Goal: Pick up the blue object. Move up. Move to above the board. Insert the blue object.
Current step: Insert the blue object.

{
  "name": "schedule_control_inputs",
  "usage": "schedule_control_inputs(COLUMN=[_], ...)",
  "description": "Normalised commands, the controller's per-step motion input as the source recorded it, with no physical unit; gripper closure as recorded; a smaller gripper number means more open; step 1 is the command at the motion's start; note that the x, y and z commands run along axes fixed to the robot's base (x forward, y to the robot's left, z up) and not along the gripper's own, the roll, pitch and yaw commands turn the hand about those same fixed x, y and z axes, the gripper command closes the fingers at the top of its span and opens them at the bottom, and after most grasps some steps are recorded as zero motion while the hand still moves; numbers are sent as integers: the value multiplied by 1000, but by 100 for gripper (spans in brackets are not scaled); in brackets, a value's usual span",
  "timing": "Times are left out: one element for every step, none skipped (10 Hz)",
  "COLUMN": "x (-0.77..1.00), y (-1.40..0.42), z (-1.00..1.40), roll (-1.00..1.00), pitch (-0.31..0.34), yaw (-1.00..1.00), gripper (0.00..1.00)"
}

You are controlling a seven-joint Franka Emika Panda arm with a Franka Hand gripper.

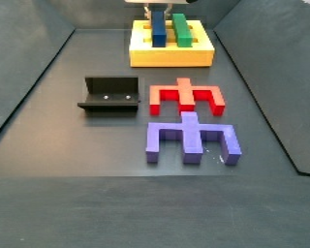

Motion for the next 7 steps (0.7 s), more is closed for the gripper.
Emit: schedule_control_inputs(x=[17, 9, 0, 9, 0, 0, 0], y=[-40, -3, -14, -26, 0, 0, 0], z=[-326, -417, -426, -377, 0, 0, 0], roll=[37, 0, 0, 0, 9, 33, 0], pitch=[0, 0, -9, -4, 0, 0, 0], yaw=[66, 60, 40, 34, 0, 0, 0], gripper=[100, 100, 100, 100, 100, 100, 100])
